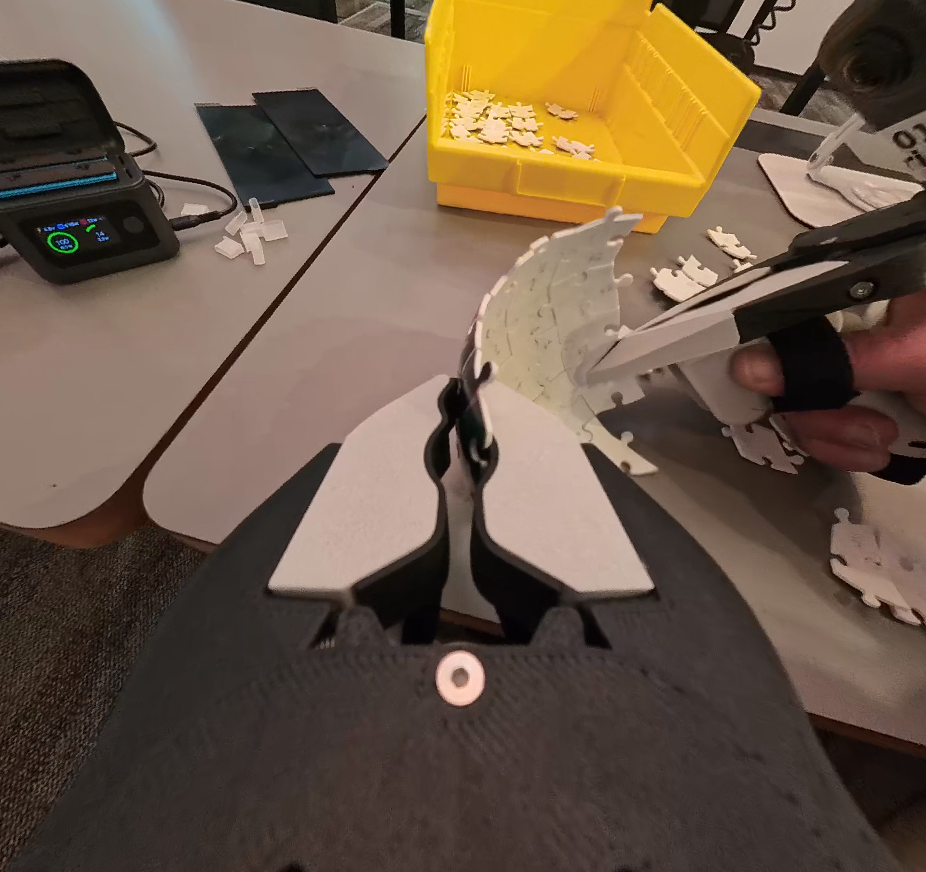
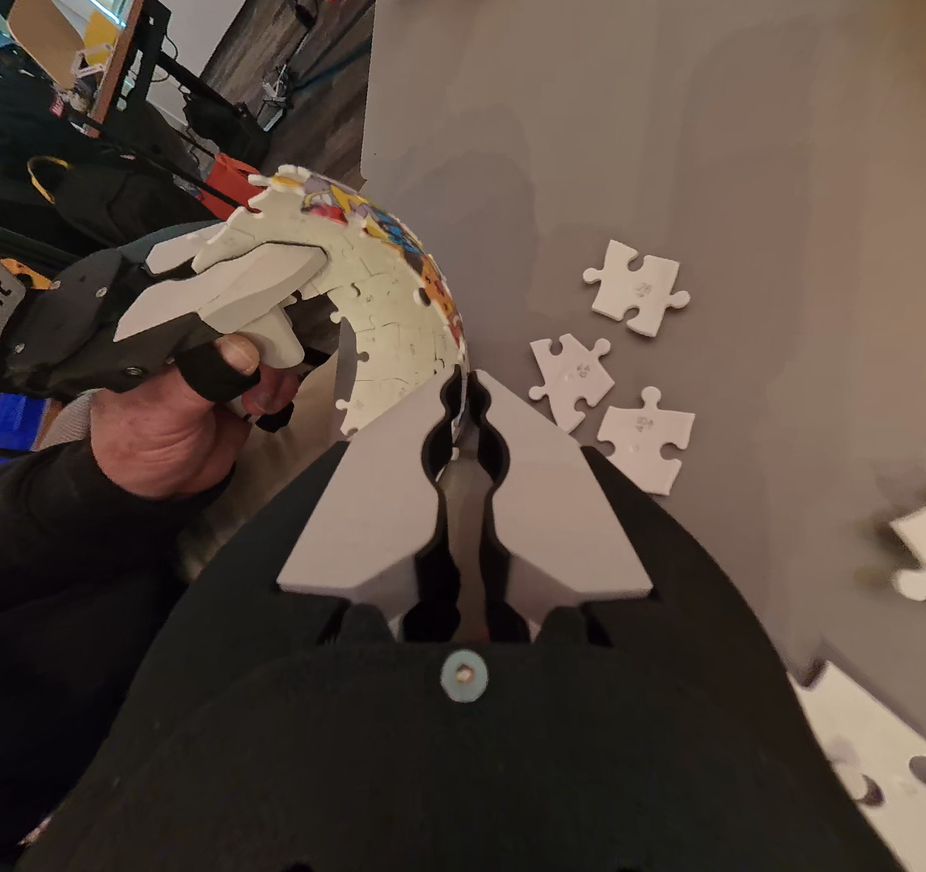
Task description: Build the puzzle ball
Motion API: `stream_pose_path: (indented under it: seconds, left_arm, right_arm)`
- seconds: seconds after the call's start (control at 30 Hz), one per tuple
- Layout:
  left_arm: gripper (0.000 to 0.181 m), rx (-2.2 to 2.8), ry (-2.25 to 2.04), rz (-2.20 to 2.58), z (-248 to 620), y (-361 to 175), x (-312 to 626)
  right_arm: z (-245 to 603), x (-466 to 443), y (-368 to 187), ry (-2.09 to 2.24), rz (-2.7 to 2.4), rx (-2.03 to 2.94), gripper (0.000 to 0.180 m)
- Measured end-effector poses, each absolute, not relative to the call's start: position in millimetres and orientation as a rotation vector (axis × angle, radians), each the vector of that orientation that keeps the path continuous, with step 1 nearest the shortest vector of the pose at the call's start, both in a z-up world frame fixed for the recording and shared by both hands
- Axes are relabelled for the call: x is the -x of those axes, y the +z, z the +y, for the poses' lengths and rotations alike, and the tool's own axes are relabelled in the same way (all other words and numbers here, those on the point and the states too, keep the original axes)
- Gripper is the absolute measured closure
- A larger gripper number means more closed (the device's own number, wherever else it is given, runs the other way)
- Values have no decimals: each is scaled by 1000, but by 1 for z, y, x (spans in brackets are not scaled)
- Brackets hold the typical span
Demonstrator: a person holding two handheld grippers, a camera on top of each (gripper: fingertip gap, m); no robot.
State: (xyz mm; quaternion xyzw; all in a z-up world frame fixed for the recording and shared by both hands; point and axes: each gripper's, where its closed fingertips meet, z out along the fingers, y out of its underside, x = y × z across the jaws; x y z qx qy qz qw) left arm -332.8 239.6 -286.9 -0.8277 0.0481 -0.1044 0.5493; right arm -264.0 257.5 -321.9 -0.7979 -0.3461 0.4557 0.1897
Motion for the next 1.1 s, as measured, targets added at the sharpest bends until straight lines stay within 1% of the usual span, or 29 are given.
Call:
stream_pose_path:
  seconds: [0.1, 0.2, 0.23, 0.37, 0.6, 0.73, 1.03, 1.1]
  left_arm:
    - [178, 1967, -274, 83, 239, -290, 334]
    - [178, 1966, -271, 73, 239, -290, 337]
    - [179, 1965, -278, 64, 239, -290, 338]
    - [179, 1966, -292, 57, 239, -291, 337]
    - [178, 1960, -313, 41, 239, -290, 337]
    - [178, 1954, -338, 12, 239, -290, 339]
    - [178, 1925, -399, -21, 240, -286, 338]
    - [178, 1911, -419, -32, 240, -284, 338]
  right_arm:
    - [257, 264, -321, 1293, -971, 2242, 179]
    - [253, 262, -321, 1317, -969, 2252, 166]
    - [252, 261, -322, 1319, -969, 2256, 165]
    - [249, 257, -323, 1319, -969, 2273, 164]
    - [240, 253, -326, 1283, -1017, 2303, 157]
    - [231, 252, -330, 1261, -1070, 2329, 156]
    - [223, 260, -334, 1241, -1107, 2320, 165]
    - [223, 262, -333, 1257, -1088, 2314, 164]
